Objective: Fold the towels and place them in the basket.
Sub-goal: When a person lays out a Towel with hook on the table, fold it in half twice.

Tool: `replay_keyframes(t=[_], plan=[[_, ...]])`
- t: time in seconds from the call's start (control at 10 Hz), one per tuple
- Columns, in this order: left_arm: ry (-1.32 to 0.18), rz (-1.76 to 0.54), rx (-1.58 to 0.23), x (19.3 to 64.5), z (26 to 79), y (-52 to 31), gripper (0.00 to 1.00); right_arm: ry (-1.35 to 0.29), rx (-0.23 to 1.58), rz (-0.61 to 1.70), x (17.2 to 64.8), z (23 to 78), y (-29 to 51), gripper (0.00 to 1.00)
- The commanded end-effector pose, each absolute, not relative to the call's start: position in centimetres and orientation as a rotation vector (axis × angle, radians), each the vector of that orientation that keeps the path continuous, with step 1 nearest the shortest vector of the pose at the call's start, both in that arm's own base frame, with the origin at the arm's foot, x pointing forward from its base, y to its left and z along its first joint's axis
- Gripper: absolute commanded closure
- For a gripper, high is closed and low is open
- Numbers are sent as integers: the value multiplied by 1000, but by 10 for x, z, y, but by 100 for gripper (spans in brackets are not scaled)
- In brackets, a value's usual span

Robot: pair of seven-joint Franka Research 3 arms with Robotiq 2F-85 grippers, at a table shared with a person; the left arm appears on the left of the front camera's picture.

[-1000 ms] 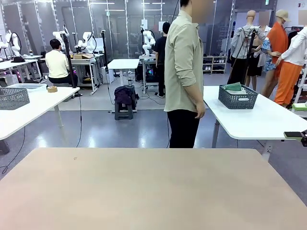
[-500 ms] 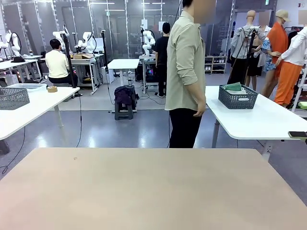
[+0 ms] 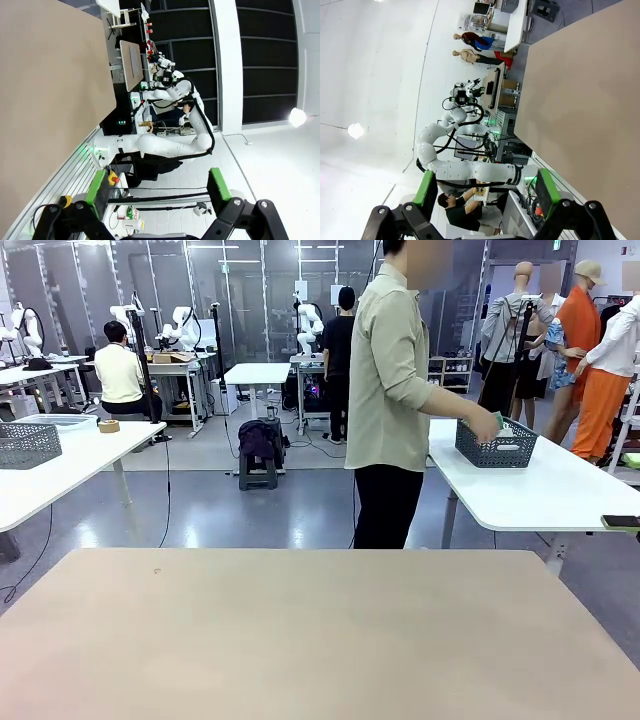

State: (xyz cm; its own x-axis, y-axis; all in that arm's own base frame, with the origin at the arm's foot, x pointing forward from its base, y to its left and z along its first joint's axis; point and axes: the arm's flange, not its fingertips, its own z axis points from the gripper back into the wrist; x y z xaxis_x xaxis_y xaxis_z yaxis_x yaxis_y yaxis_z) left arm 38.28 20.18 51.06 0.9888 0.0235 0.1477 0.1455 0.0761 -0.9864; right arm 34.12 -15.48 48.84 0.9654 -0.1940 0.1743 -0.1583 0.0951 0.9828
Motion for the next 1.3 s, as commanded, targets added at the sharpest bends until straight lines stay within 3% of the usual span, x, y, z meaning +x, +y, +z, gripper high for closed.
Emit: replay_keyframes(t=[0.0, 1.2], plan=[[-143, -88, -1490, 382, 511, 201, 0, -290, 1481, -26, 341, 489, -155, 0], [-143, -88, -1490, 382, 511, 201, 0, -290, 1481, -26, 341, 489, -155, 0]])
